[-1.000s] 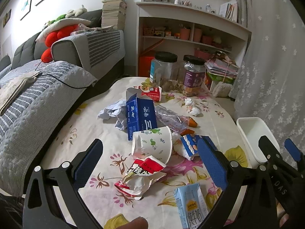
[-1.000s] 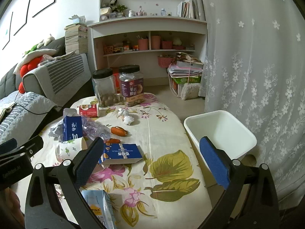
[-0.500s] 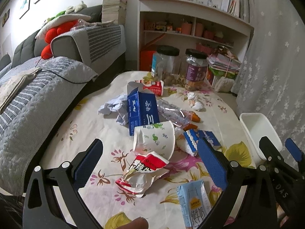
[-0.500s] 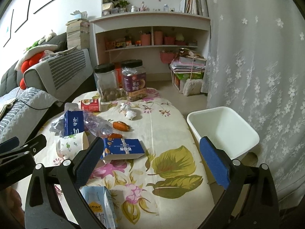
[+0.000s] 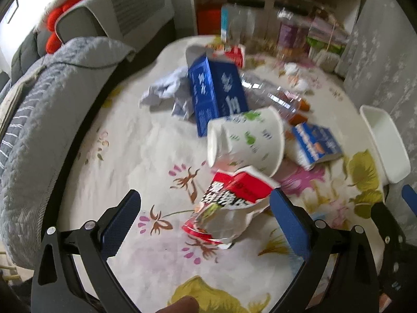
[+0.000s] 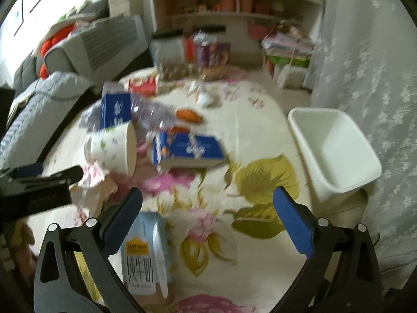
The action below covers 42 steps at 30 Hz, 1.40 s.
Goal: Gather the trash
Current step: 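Grasp the red snack carton with the left tool while the right tool grasps the light-blue milk carton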
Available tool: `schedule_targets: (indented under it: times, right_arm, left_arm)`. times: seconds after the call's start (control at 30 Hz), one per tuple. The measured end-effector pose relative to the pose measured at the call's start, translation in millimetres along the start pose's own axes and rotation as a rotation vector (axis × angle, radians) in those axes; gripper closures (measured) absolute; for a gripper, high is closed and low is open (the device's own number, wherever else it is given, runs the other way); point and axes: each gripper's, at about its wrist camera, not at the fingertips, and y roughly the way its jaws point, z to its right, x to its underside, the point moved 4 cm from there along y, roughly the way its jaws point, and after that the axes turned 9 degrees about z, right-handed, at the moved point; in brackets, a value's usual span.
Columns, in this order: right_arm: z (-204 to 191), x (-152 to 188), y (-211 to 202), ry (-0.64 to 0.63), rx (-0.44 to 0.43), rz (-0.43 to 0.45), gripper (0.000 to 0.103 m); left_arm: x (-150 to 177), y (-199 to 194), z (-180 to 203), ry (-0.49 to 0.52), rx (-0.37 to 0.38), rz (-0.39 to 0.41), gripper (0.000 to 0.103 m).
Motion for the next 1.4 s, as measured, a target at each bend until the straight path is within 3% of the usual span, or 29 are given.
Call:
schedule_targets:
  times: [0.27,0.6,0.73,0.87,1.1,1.2,1.27,1.3,1.4]
  right_arm:
    - [-17,31,27,-0.021,-0.096,-0.208,0.007]
    - [-37,52,43,-0.048,-0.224,-0.361,0.007]
    - [-44,55,47,-0.042,-0.257,-0.385,0.007]
    - [-50,55,54,-0.015,-0.280,-0.405,0.007]
    - [-70,54,53,-0.041,-0.315,-0.415,0.007]
    - [-79,51,53,-0.058,-0.318,-0.397,0.017]
    - [-82,50,53,-0.062,-0.323,-0.381,0.035]
    - [-84,47,55,-0.053,-0.336,-0.386,0.052]
    - [-82,45,55,-0.013,-0.339,-0.384,0.053]
  left_arm:
    - [18,37,-4,0.011,0.060,-0.164,0.007]
    - [29,56,9,0.092,0.111,-0.225,0.008]
    - [33,59,8,0.069,0.159,-0.260,0.044]
    - [34,53,0,0.051,0.157,-0.241,0.052]
    - [26,31,-24,-0.035,0.181,-0.178,0.053]
    - [22,26,-26,-0.045,0.188,-0.160,0.053]
    - [22,21,-28,-0.047,0.190,-0.147,0.053]
    - [22,20,-27,-0.048,0.191,-0.142,0.053]
    - [19,14,-28,-0.060,0.197,-0.121,0.053]
